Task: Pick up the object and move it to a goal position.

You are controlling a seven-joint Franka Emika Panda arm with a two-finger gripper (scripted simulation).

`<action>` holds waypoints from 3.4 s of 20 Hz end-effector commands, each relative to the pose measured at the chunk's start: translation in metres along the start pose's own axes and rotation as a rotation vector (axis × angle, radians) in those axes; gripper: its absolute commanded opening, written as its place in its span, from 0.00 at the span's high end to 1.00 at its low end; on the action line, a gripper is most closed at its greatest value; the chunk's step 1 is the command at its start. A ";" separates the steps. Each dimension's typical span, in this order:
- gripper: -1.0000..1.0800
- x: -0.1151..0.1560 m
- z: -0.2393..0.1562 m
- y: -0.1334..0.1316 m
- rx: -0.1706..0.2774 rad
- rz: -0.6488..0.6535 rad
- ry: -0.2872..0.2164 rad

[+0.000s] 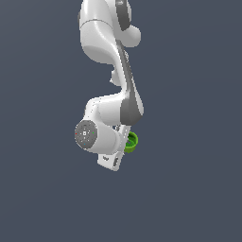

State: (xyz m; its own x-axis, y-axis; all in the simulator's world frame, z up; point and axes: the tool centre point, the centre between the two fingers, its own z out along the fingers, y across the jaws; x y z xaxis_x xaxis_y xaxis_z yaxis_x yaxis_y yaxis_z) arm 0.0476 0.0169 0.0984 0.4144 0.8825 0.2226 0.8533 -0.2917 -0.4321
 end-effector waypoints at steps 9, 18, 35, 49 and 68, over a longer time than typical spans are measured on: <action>0.38 0.000 0.002 0.001 0.012 -0.034 0.012; 0.38 0.000 0.027 0.000 0.013 -0.037 0.013; 1.00 0.001 0.026 0.000 0.005 -0.044 0.015; 1.00 0.002 -0.062 0.011 -0.149 -0.224 0.062; 1.00 -0.013 -0.249 -0.012 -0.480 -0.612 0.174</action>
State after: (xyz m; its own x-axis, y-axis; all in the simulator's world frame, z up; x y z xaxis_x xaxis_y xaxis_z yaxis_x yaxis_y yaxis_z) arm 0.1104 -0.0783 0.3066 -0.1361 0.8834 0.4484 0.9793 0.0515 0.1959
